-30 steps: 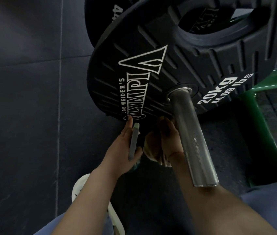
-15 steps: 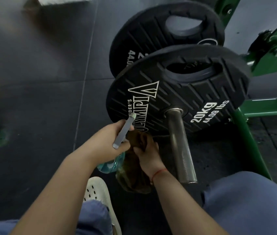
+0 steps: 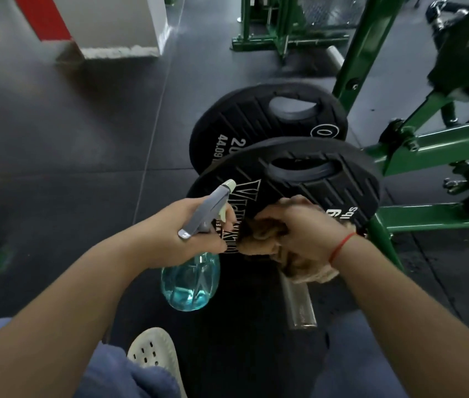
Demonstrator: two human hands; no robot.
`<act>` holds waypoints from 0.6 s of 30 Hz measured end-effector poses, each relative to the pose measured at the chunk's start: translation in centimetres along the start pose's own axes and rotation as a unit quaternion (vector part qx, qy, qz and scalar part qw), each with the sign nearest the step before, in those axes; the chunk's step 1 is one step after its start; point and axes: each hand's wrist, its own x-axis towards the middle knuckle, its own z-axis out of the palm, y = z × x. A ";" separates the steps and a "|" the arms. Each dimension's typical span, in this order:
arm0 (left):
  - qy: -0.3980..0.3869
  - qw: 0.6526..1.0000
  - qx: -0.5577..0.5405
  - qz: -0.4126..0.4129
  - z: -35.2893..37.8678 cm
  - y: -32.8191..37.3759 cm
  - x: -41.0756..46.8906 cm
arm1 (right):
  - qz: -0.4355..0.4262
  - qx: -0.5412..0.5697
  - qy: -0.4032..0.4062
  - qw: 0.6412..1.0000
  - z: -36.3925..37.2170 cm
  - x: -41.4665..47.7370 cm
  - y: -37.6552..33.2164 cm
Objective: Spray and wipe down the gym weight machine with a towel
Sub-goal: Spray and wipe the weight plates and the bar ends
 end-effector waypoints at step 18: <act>-0.071 0.997 0.036 -0.001 1.0 0.9 3.6 | 0.053 -0.042 0.170 0.983 9.8 -3.8 0.1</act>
